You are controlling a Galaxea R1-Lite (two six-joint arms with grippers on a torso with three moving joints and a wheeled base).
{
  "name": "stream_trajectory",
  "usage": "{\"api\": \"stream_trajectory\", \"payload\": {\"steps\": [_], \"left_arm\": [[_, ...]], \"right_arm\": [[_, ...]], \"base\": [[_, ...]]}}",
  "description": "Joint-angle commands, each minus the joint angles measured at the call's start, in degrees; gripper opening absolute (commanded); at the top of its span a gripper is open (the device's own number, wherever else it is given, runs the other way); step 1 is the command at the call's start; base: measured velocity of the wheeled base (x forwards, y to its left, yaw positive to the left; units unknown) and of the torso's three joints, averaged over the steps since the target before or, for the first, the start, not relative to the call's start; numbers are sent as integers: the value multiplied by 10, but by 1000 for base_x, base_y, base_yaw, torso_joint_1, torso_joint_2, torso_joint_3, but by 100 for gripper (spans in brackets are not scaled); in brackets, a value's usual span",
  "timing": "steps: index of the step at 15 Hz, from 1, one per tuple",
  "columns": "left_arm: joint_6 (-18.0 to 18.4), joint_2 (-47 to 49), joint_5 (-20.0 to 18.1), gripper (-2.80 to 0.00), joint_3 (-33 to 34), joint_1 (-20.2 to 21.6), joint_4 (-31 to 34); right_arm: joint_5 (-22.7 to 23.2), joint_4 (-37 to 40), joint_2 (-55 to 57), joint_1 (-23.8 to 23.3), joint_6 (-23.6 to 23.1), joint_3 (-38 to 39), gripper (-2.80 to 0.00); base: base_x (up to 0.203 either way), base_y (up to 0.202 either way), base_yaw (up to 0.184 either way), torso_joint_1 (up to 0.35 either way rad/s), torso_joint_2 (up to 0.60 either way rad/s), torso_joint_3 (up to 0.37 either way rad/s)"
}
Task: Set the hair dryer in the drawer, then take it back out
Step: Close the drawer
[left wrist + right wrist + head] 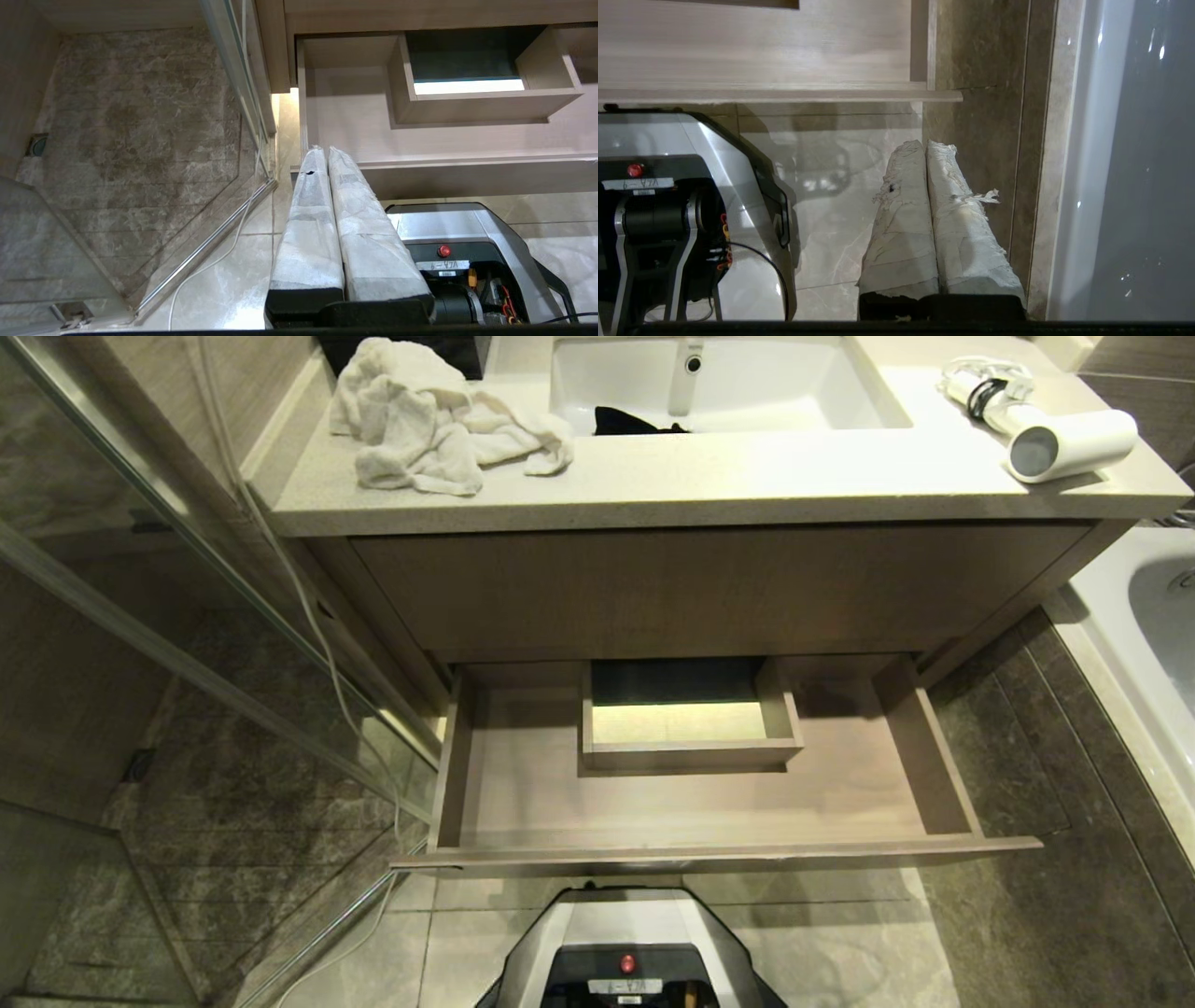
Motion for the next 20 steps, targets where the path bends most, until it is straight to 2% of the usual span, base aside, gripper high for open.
{"api": "stream_trajectory", "payload": {"steps": [1,8,16,20], "left_arm": [[0,0,0,-280,1,0,0],[0,-1,0,-280,0,0,0],[0,0,0,-280,0,0,0],[0,0,0,-280,1,0,0]], "right_arm": [[1,2,-2,0,-1,7,-280],[0,-3,-14,0,-1,26,-280],[0,-4,-20,0,-2,41,-280],[0,-4,-19,0,-2,47,-280]], "base": [[0,0,0,-200,343,120],[0,0,0,-232,372,135],[0,0,0,-335,502,153],[0,0,0,-90,392,288]]}}
